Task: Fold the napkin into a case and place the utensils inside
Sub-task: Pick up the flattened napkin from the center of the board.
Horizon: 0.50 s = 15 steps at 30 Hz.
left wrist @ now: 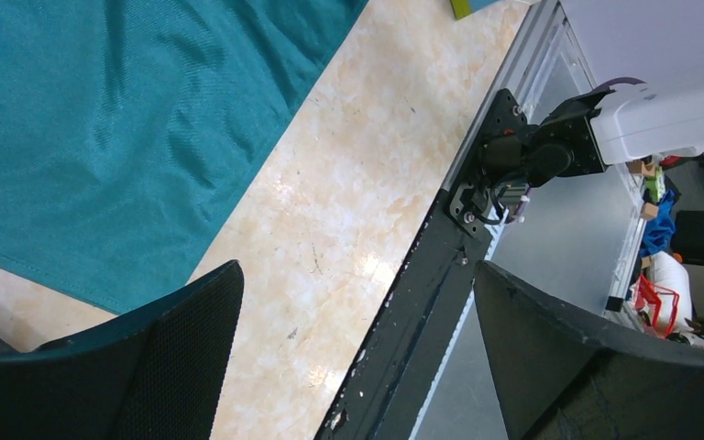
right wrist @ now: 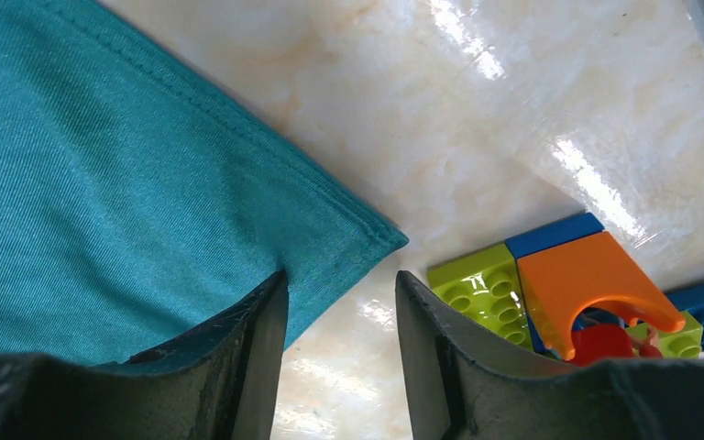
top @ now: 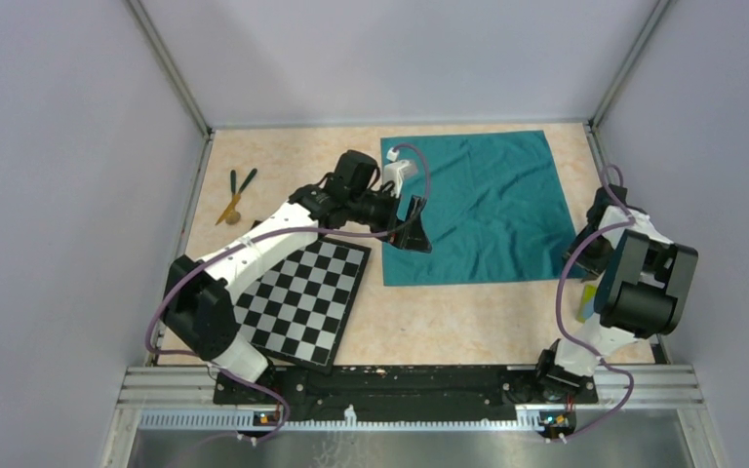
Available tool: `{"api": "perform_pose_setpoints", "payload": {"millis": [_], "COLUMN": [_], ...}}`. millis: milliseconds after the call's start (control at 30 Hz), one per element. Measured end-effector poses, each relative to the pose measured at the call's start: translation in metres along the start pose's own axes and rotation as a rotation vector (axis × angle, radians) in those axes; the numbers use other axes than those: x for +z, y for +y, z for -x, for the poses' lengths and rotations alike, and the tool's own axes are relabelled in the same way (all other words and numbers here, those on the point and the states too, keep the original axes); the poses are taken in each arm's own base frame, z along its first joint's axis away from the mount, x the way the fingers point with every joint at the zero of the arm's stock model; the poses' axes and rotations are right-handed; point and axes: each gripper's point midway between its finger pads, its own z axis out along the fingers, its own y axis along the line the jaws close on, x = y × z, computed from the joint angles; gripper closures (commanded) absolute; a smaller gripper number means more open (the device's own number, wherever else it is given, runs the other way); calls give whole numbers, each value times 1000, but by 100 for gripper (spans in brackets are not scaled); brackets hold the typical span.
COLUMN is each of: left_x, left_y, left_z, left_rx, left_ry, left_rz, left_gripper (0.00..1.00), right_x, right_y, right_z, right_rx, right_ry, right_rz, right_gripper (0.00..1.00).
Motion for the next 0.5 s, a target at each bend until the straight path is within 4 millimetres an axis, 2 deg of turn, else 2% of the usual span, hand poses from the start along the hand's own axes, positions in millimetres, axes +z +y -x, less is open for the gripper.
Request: {"api": "perform_pose_setpoints", "payload": {"millis": [167, 333, 400, 500], "left_x": [0, -1, -2, -2], "left_y": [2, 8, 10, 11], "left_z": [-1, -2, -2, -2], "left_rx": [-11, -29, -34, -37], "left_ry": [7, 13, 12, 11], "left_rz": [-13, -17, -14, -12], "left_gripper": [1, 1, 1, 1], "right_x": [3, 5, 5, 6], "right_y": [-7, -5, -4, 0], "right_z": [5, 6, 7, 7], "right_rx": [13, 8, 10, 10], "right_ry": [-7, -12, -12, -18], "right_rz": [-1, 25, 34, 56], "right_gripper": [51, 52, 56, 69]}}
